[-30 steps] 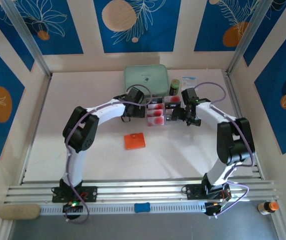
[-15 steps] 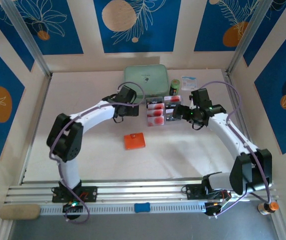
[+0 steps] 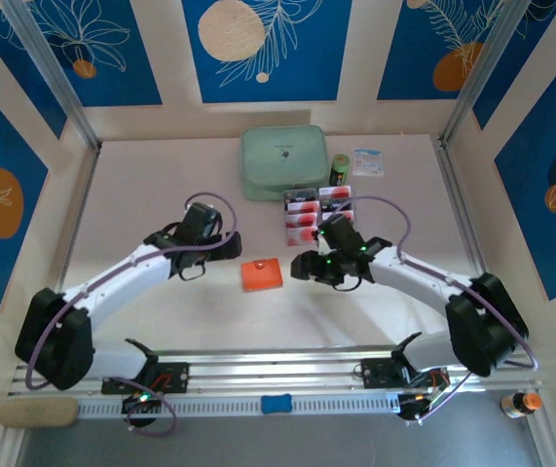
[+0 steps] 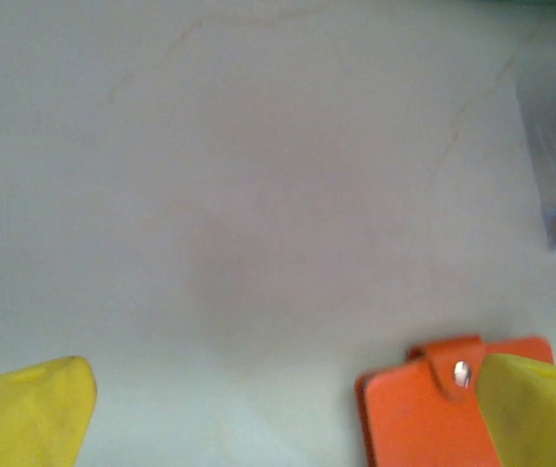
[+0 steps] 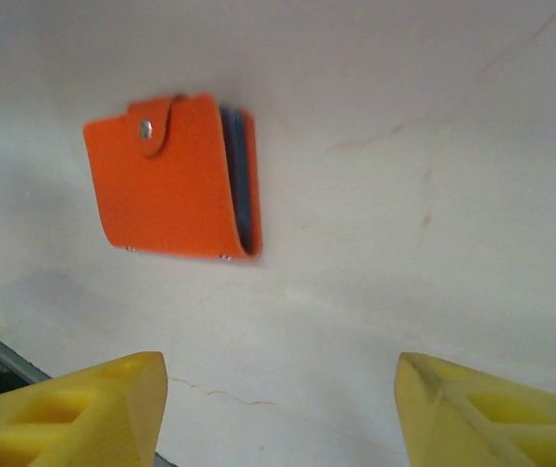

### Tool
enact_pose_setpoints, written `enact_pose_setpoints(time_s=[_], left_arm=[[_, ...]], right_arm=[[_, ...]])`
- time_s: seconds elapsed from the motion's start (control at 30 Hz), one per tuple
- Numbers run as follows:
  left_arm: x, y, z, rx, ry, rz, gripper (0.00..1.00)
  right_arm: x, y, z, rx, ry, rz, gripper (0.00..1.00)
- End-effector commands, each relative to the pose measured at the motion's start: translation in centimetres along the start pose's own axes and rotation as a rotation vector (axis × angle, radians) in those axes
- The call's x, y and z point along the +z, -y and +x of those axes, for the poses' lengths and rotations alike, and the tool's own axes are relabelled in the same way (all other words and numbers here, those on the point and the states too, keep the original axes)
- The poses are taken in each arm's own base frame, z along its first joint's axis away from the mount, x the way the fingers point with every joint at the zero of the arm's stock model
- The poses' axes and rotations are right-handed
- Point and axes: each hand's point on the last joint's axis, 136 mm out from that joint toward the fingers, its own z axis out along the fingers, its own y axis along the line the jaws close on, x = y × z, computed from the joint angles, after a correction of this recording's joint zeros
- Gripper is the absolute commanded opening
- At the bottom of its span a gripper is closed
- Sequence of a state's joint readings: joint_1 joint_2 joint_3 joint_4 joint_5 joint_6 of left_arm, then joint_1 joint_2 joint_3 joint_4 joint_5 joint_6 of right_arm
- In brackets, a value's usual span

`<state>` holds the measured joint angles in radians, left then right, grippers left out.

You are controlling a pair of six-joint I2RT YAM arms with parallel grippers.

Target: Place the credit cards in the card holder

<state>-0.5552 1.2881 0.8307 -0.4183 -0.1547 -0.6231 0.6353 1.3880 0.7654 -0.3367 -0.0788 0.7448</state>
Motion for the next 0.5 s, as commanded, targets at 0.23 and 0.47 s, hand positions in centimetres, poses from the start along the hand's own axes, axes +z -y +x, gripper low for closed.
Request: enact_pose_setpoints(time_s=[0.23, 0.47], left_arm=[[-1.2, 0.4, 2.3, -0.135, -0.031, 0.12, 1.0], [-1.0, 0.7, 2.4, -0.129, -0.039, 0.133, 1.0]], right_arm=[[3.9, -1.2, -1.0, 0.093, 0.018, -0.013, 0.53], [5.2, -1.8, -1.5, 0.106, 0.008, -0.014, 0.5]])
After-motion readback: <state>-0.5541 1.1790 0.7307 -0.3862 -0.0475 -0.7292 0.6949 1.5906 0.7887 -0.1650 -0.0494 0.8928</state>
